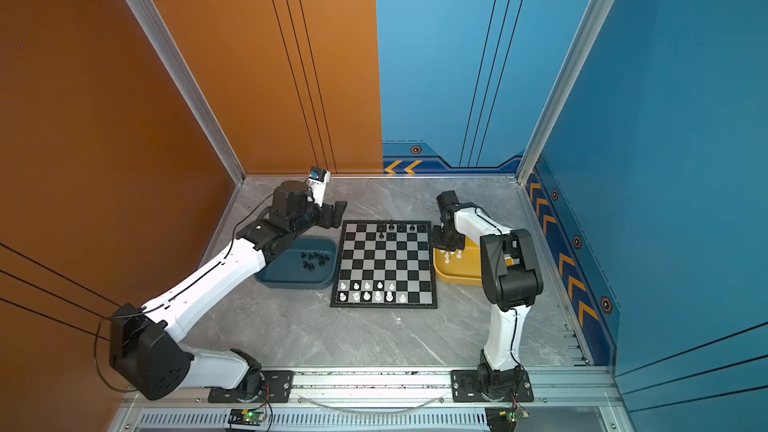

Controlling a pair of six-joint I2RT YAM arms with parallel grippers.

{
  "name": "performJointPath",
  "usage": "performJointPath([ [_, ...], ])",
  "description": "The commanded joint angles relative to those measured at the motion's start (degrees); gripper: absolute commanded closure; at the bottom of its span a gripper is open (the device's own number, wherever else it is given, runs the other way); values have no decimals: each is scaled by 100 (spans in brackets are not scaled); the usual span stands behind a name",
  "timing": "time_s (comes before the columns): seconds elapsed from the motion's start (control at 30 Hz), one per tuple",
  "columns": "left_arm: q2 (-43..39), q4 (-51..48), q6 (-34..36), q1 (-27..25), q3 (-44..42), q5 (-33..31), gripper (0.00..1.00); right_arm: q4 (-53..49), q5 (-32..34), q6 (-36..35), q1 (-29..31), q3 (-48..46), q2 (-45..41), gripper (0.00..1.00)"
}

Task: Set up the chess pieces on the board
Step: 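Lower the right gripper into the yellow tray and grasp a white pawn, then carry the white pawn with the right gripper over the board's nearest rows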

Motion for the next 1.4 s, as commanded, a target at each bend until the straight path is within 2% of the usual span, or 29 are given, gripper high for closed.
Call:
performJointPath([
  [0.0, -174, -61, 86, -55, 153, -110, 11, 42, -98, -19, -30, 143, 89, 84],
  [0.37, -218, -248, 102, -82, 147, -127, 11, -52, -53, -19, -24, 139, 0, 93],
  [0.6, -267, -232, 118, -91, 108, -131, 11, -403, 213, -62, 56, 175, -367, 99],
  [0.87, -383, -167, 120, -99, -24, -145, 11, -995, 519, -146, 255, 287, -915, 100],
  [1.1, -601, -166, 137, -99, -253, -200, 11, -1817, 993, -135, 669, 323, -1557, 100],
  [1.37, -778, 44, 132, -106, -473, -210, 10, -2227, 1115, 158, 1611, 307, -2154, 100],
])
